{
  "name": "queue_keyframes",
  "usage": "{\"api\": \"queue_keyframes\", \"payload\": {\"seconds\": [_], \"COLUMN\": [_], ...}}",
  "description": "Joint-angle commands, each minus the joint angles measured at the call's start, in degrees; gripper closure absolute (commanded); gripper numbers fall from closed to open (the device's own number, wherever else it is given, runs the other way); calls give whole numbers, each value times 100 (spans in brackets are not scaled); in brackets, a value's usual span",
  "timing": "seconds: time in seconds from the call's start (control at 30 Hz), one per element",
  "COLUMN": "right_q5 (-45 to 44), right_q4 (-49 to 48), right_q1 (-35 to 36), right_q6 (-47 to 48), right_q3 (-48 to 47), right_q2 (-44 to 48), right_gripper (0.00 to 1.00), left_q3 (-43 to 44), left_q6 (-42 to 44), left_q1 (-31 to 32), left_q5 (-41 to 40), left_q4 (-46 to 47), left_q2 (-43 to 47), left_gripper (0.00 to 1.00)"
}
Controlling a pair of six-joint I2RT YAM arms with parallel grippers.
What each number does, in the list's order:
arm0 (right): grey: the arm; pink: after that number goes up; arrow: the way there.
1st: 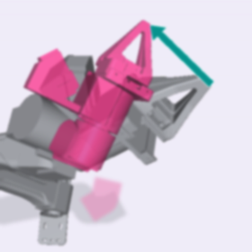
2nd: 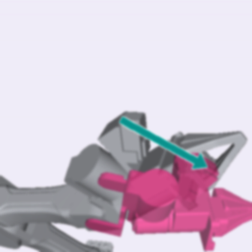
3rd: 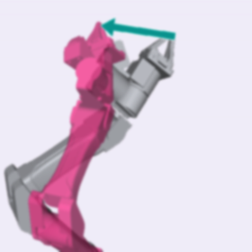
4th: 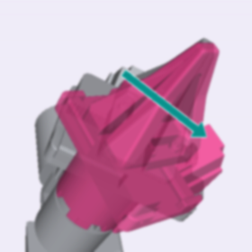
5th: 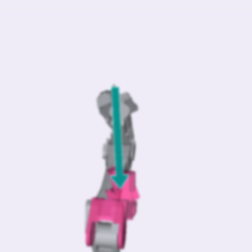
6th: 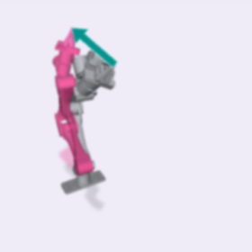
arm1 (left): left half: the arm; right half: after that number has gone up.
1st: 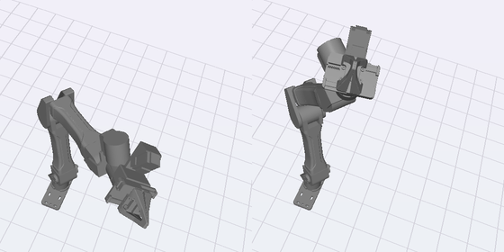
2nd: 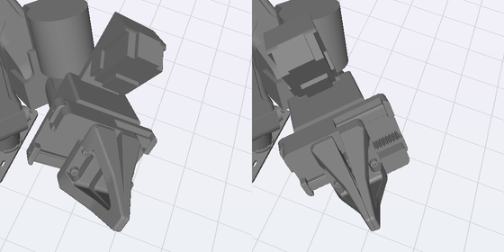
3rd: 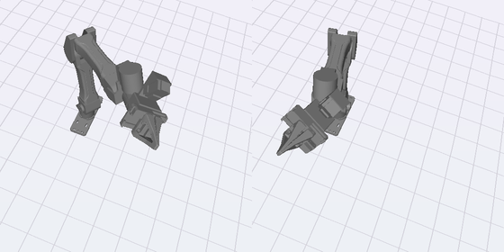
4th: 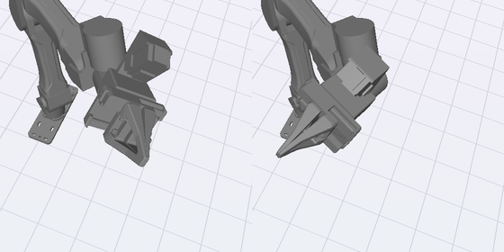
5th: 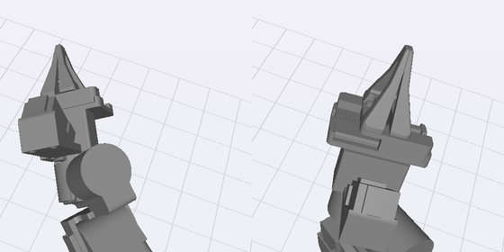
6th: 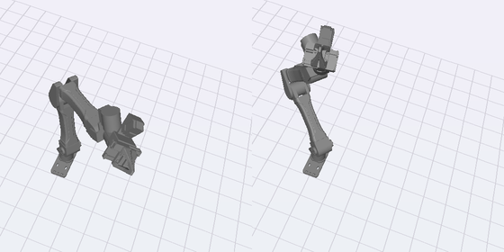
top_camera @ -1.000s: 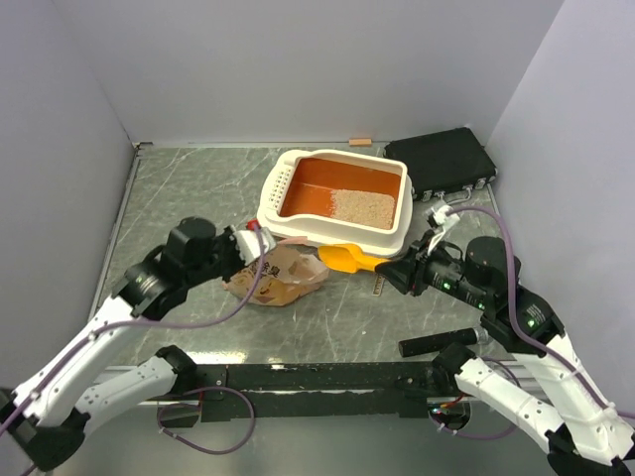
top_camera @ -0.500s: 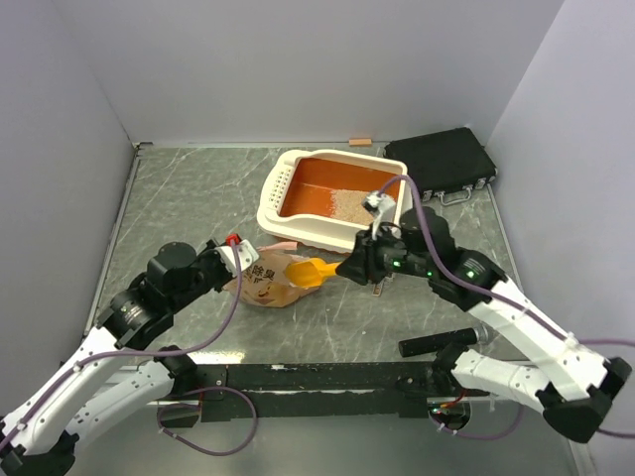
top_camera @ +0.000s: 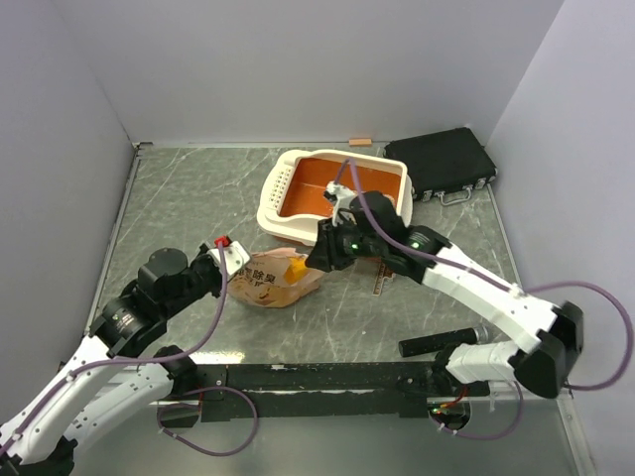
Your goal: Fill the litter box with clean litter
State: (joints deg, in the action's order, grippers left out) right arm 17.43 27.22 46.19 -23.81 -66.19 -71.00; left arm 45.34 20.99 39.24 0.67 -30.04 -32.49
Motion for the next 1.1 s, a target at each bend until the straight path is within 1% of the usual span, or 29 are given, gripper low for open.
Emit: {"api": "queue_keyframes", "payload": {"seconds": [0.0,0.17,0.23,0.27,0.47,0.57,0.73,0.9,0.93,0.97,1.03,1.07], "right_q5": [-265,-1169,-1329,-1400,-1427,-1181,-637,-214,-101,205,523,855], "right_q4": [28,1028,1328,1643,2015,1823,1050,548,469,207,-75,-407], "right_q1": [30,30,30,39,91,153,197,179,136,101,-13,-75], "right_q6": [-405,-265,-177,-115,-62,-176,-439,-580,-633,-677,-826,-879], "right_q3": [-385,-710,-903,-1000,-1492,-1353,-992,-641,-579,-379,-149,104], "right_q2": [-475,-643,-678,-739,-1134,-1424,-1907,-2207,-2286,-2304,-2348,-2348], "right_gripper": [100,100,100,100,100,100,100,100,100,100,100,100], "left_q3": [458,440,388,353,37,-122,-438,-851,-904,-991,-1053,-1097], "left_q6": [-307,-219,-271,-297,-429,-517,-702,-956,-992,-1009,-1027,-1027], "left_q1": [31,31,31,31,31,31,31,31,31,22,31,22], "left_q5": [259,101,100,83,170,92,-5,-58,-197,-207,-339,-391], "left_q4": [368,368,394,420,841,1053,1360,1799,1861,1940,2011,2037], "left_q2": [181,480,489,498,551,577,682,849,902,920,946,955], "left_gripper": [99,99,99,99,99,99,99,99,99,99,99,99]}}
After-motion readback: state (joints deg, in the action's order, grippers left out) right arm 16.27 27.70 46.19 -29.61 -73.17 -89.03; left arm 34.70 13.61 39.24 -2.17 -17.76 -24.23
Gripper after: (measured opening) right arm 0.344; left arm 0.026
